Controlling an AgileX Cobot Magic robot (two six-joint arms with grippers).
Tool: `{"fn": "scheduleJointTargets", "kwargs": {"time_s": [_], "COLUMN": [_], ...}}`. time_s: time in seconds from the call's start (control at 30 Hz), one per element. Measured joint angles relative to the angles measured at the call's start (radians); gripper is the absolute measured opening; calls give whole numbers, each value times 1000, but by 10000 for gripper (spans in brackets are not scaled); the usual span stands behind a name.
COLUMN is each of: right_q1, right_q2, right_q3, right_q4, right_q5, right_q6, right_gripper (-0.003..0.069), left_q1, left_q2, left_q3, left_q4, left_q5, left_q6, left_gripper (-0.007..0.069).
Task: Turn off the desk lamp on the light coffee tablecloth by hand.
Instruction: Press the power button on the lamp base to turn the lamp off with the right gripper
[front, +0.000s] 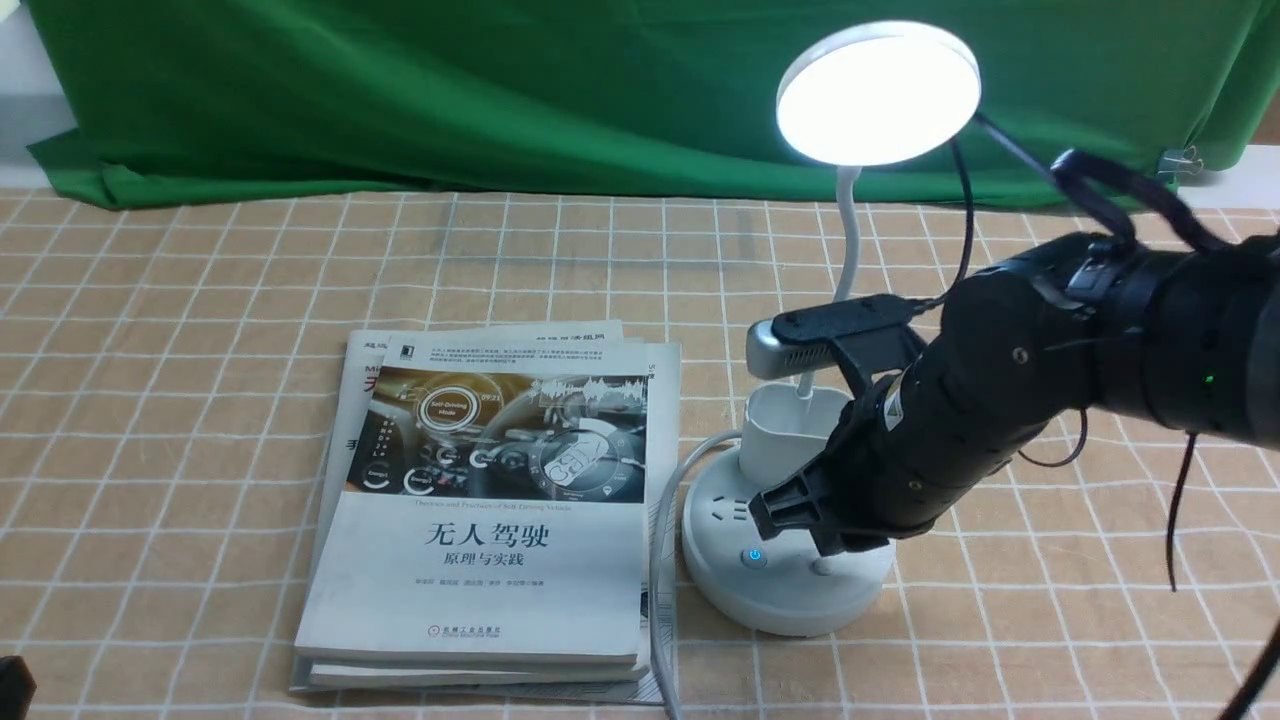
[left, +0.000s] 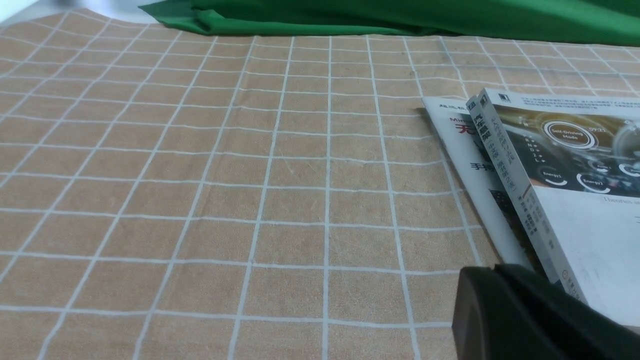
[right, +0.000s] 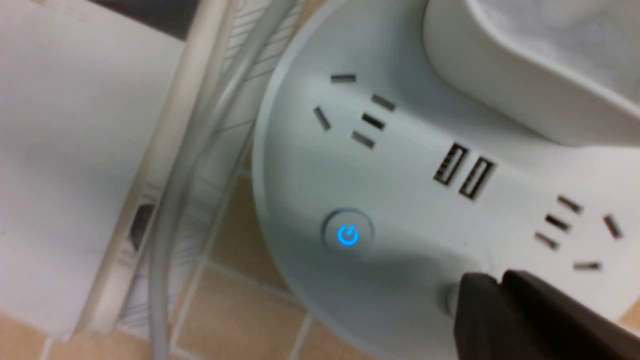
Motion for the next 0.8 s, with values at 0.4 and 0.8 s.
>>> {"fn": "scheduleJointTargets", "kwargs": {"time_s": [0.4,0.8], "right_q1": [-2,-2], "right_q2": [44,-50], "right_q3": [-5,-1], "right_q4": [-1,0], "right_q5": [-15,-17], "right_q6": [-8,-18], "right_gripper": [48,48], "left_q1": [0,0], "left_q2": [0,0], "left_q3": [0,0], "left_q4": [0,0], "left_q5": [0,0], "left_q6": [0,0], "left_gripper": [5,5]}}
